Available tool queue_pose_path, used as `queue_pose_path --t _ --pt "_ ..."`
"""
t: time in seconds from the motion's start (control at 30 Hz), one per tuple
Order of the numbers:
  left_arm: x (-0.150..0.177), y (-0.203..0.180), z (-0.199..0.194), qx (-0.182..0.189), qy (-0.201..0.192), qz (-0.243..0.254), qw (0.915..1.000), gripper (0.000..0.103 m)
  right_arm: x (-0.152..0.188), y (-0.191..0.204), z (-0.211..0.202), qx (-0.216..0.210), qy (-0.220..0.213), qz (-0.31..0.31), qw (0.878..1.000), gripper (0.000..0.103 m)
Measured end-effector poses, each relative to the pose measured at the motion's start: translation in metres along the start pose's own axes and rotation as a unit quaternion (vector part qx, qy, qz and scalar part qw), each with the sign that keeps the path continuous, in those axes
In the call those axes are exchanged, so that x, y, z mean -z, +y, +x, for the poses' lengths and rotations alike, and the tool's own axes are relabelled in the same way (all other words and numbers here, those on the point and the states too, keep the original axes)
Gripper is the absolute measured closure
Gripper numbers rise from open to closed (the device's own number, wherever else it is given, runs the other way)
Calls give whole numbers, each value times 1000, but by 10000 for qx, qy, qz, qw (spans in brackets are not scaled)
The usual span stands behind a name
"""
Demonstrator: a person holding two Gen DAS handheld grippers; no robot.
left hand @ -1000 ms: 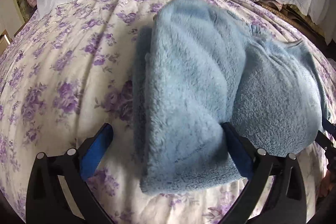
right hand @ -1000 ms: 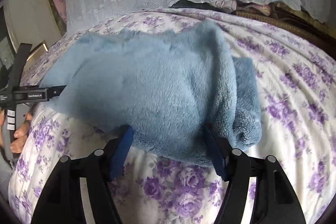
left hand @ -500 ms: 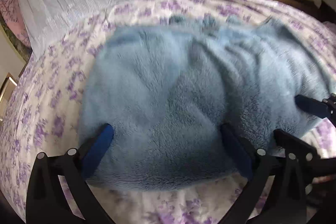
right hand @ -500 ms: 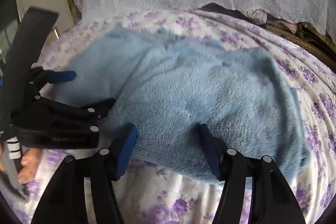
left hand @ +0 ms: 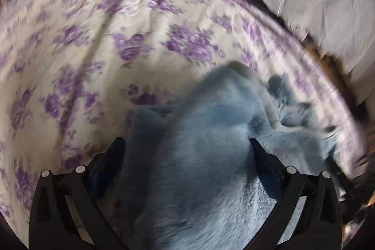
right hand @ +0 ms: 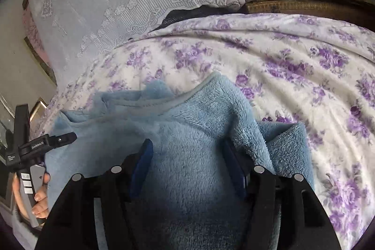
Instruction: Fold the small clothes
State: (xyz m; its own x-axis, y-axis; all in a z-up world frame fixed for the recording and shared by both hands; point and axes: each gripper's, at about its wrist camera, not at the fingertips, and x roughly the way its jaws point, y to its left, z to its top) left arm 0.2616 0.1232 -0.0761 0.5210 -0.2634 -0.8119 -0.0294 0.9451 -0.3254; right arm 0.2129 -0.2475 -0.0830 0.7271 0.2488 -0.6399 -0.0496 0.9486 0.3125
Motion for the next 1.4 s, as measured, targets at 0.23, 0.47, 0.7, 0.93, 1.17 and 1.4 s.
queue_pose_path --t 0.23,0.47,0.7,0.93,1.17,1.4 --pt "38 -11 -60 -28 -548 231 9982 5 10 -1 -62 -288 -756 243 9964 31" --pt "100 -72 -92 -677 -866 1245 9861 5 41 -9 -86 -491 -628 667 9946 31" --pt "131 -91 -88 -861 -823 1619 9796 5 85 -4 -122 -553 -665 808 9930 27" --pt "143 -99 -91 -1136 -962 1786 9726 5 114 -1 -138 -836 -455 960 9908 26" --pt "142 -97 -90 -1288 -1010 1766 9706 5 122 -3 -131 -929 -222 1118 9891 26" --pt "139 -98 -93 -1378 -1127 1797 9675 5 128 -19 -116 -1044 112 1667 9804 26"
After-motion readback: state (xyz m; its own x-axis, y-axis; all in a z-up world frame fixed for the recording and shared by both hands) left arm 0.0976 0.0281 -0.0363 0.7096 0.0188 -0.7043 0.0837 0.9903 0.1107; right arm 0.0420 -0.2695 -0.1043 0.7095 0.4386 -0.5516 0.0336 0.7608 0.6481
